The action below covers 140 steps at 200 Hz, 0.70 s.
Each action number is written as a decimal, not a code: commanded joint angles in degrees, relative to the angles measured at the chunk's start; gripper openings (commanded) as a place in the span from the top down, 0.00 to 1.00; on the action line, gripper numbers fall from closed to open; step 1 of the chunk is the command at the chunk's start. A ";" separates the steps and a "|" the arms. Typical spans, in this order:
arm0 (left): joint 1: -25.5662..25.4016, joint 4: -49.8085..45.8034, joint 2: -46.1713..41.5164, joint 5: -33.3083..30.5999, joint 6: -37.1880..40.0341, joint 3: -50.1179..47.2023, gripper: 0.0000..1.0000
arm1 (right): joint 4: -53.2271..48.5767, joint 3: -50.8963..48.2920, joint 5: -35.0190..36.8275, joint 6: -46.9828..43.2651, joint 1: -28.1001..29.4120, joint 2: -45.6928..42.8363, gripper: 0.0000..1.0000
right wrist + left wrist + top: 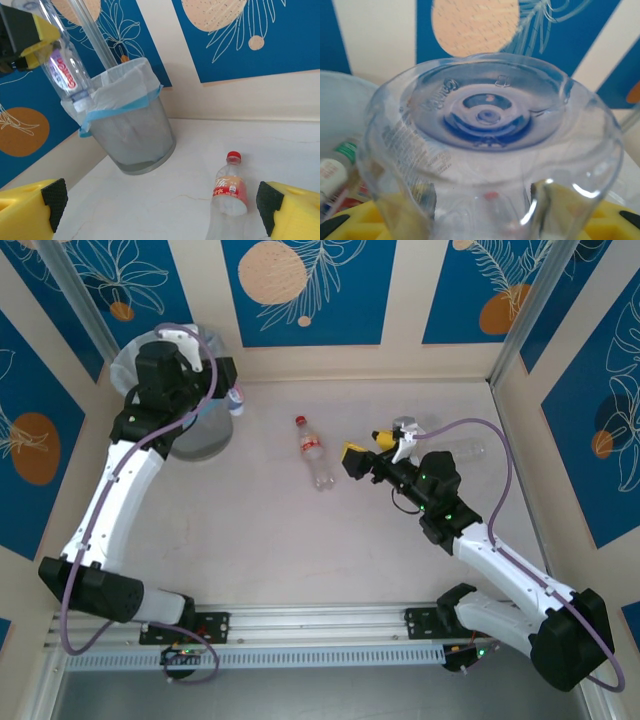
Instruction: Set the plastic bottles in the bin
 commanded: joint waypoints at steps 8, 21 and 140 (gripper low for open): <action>3.17 3.25 1.59 -4.02 4.70 6.29 0.49 | -1.16 0.44 -0.12 1.88 -0.45 -0.48 0.00; 4.49 3.21 2.96 -4.55 5.52 8.67 0.49 | -1.51 0.38 -0.20 2.07 -0.49 -0.47 0.00; 16.07 0.08 18.74 -3.28 2.88 15.58 0.48 | -4.36 3.29 -9.54 -0.38 -0.67 1.33 0.00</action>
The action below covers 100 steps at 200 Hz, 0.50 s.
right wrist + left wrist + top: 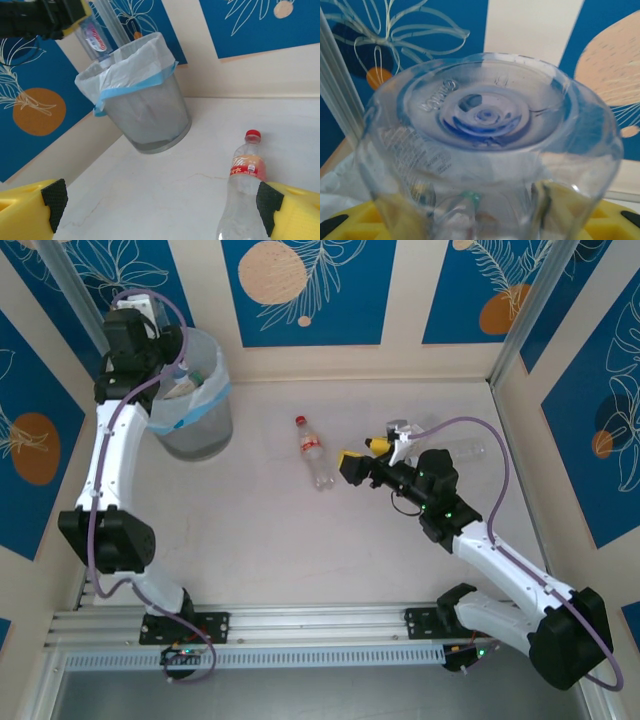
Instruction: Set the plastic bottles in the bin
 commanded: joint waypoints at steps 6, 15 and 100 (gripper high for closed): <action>2.32 -0.69 2.82 3.32 -2.82 1.46 0.47 | -0.82 2.62 -2.97 -1.41 -0.19 0.57 0.00; 2.80 -1.13 4.09 3.91 -3.38 1.89 0.47 | -0.99 2.86 -3.17 -1.39 -0.18 0.82 0.00; 3.80 -7.66 12.74 8.82 -8.16 4.23 0.40 | -3.06 4.14 -4.78 -0.71 0.03 2.20 0.00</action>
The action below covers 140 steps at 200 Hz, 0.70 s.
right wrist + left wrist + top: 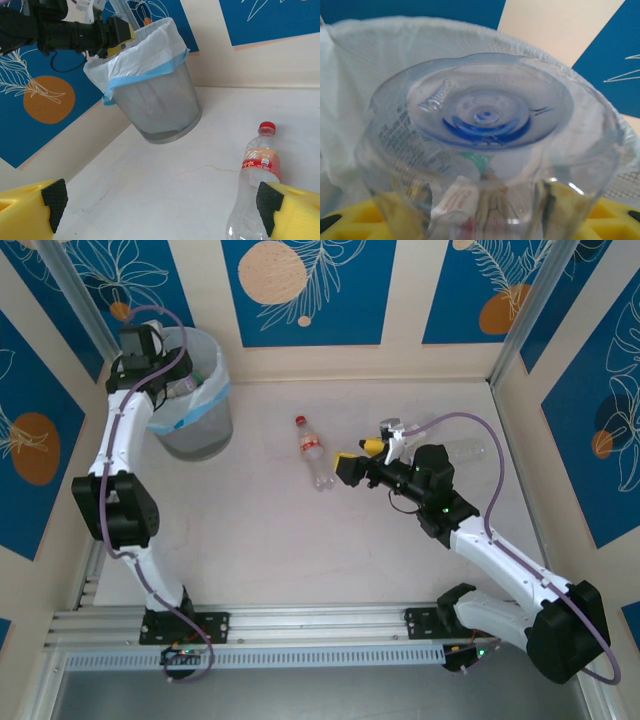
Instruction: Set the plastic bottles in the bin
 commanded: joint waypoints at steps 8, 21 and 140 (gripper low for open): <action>0.45 -4.71 2.42 2.05 -2.55 3.46 0.34 | -1.63 2.65 -1.42 -0.36 0.08 0.26 0.00; 0.50 -6.27 3.23 2.09 -2.81 5.00 0.24 | -1.96 2.71 -1.55 -0.27 0.08 0.22 0.00; 0.50 -10.32 0.31 1.93 -1.71 10.60 0.01 | -1.97 3.47 -0.45 2.27 0.16 3.00 0.00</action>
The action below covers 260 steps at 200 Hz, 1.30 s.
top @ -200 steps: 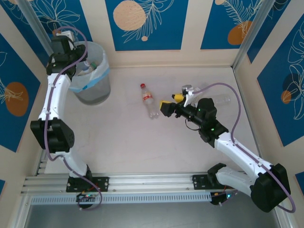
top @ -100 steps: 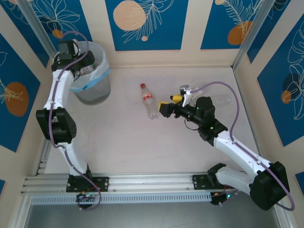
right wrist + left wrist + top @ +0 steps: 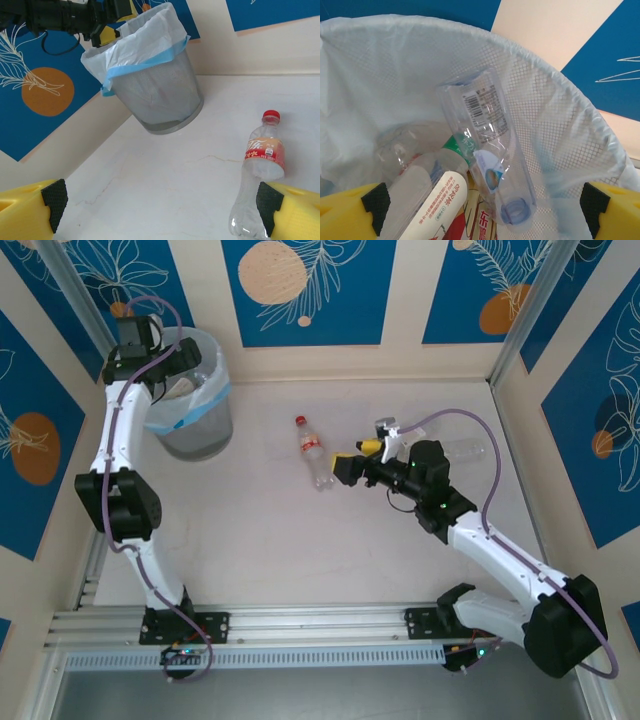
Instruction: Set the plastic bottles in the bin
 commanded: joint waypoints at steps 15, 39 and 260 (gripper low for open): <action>0.45 -1.56 -3.25 2.91 -0.66 1.30 0.01 | 0.71 1.64 2.39 3.59 0.16 1.46 0.00; 0.36 -0.87 -4.53 6.41 -2.45 0.71 0.01 | 0.20 2.24 3.96 4.88 0.07 2.42 0.01; -23.92 14.74 -32.13 -2.53 -13.84 -38.36 0.01 | -11.29 2.65 20.00 11.96 -3.58 4.38 0.00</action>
